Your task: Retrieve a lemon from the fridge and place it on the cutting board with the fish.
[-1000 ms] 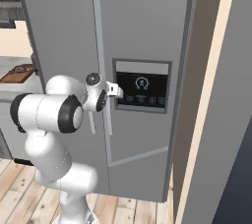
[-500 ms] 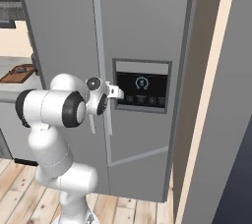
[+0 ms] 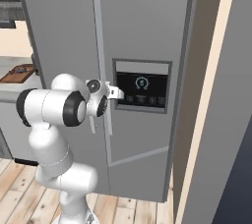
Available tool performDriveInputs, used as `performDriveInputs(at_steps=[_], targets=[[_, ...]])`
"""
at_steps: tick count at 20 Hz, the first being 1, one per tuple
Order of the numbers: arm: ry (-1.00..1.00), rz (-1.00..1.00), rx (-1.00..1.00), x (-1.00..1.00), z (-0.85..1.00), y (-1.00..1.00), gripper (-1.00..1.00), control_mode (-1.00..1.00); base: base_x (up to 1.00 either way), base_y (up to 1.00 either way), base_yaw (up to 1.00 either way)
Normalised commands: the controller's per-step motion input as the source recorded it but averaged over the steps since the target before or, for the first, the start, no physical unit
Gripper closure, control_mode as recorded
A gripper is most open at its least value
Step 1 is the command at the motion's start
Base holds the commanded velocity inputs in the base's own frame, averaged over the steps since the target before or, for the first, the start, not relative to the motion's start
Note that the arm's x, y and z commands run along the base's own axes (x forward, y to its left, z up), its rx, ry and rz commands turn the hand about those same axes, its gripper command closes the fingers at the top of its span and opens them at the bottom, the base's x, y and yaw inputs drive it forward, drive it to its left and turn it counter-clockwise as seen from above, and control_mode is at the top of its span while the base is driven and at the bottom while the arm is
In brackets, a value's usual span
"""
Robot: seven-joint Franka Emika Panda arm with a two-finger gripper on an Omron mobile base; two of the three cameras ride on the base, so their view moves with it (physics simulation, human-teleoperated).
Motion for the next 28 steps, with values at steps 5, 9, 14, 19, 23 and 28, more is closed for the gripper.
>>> performDriveInputs(at_steps=[5, 9, 14, 19, 23, 28], targets=[[0.0, 0.0, 0.0, -0.12, 0.0, -0.26, 1.0, -1.0, 0.0, 0.0, 0.0], [0.0, 0.0, 0.0, -0.48, 0.01, -0.22, 1.0, -1.0, 0.0, 0.0, 0.0], [0.0, 0.0, 0.0, -0.9, 0.15, -0.38, 1.0, -1.0, 0.0, 0.0, 0.0], [0.01, 0.08, 0.0, -1.0, 0.24, -0.72, 1.0, -1.0, 0.0, 0.0, 0.0], [0.02, 0.12, 0.01, -0.9, 0.13, -0.86, 1.0, -1.0, 0.0, 0.0, 0.0], [0.06, 0.12, 0.0, -0.49, 0.0, -0.98, 1.0, -1.0, 0.0, 0.0, 0.0]])
